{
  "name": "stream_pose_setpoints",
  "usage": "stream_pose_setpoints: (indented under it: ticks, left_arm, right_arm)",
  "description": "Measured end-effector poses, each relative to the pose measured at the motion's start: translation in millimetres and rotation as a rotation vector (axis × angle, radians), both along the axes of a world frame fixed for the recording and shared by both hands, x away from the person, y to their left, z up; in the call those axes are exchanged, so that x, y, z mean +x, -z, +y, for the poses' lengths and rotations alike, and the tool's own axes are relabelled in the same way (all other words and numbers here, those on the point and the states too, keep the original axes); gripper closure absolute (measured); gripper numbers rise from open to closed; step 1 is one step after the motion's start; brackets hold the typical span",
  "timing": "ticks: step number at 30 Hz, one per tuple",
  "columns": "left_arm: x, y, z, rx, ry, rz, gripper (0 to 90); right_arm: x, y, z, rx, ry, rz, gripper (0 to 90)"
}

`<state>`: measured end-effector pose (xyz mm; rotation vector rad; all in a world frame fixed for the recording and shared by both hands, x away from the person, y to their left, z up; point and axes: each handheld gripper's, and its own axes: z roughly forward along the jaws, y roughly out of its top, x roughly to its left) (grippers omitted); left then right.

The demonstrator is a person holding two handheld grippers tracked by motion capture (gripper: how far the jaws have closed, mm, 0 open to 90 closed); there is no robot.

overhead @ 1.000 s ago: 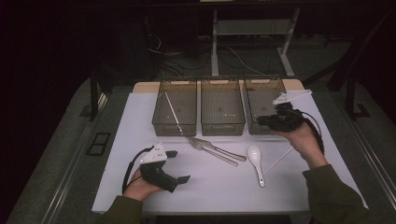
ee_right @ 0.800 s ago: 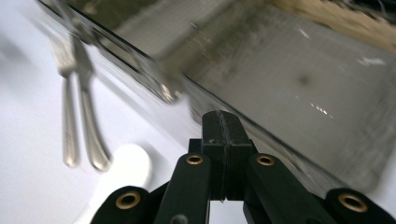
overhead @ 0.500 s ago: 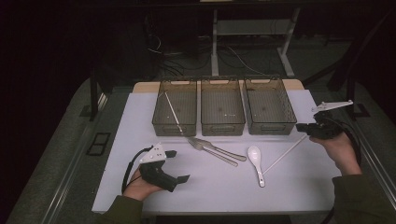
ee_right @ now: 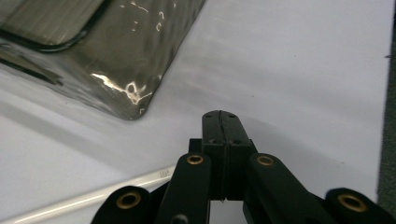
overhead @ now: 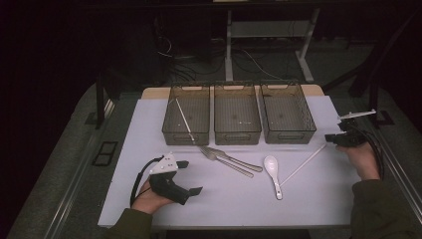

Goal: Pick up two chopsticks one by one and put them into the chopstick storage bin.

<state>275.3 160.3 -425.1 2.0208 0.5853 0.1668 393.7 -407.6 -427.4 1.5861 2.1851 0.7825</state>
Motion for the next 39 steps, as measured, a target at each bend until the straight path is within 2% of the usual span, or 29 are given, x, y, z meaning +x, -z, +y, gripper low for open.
stream_pose_setpoints:
  ticks: [5, 11, 15, 18, 23, 39]
  left_arm:
    - [0.1, 0.0, 0.3, 0.001, 0.0, 0.0, 0.0]
    - [-0.1, 0.0, 0.1, 0.001, 0.002, 0.0, 0.0]
    - [-0.4, -0.1, -0.1, 0.0, 0.002, -0.001, 0.0]
    - [-0.2, 0.0, -0.1, 0.001, 0.003, 0.0, 0.0]
    - [-0.5, -0.2, -0.1, 0.001, 0.003, -0.002, 0.0]
    - [-0.9, -0.4, -0.4, 0.006, 0.008, -0.004, 0.0]
  right_arm:
    - [6.9, 7.4, 3.3, -0.004, -0.002, 0.021, 89.6]
    - [5.6, 10.5, 2.2, -0.014, 0.004, 0.043, 89.6]
    - [1.8, 10.4, -1.2, -0.02, -0.002, 0.046, 89.6]
    - [-2.0, 11.6, -5.1, -0.008, 0.008, 0.062, 89.6]
    - [-9.0, 10.7, -9.4, 0.0, 0.006, 0.064, 89.6]
    - [-30.8, 7.8, -14.8, -0.023, -0.019, 0.073, 89.6]
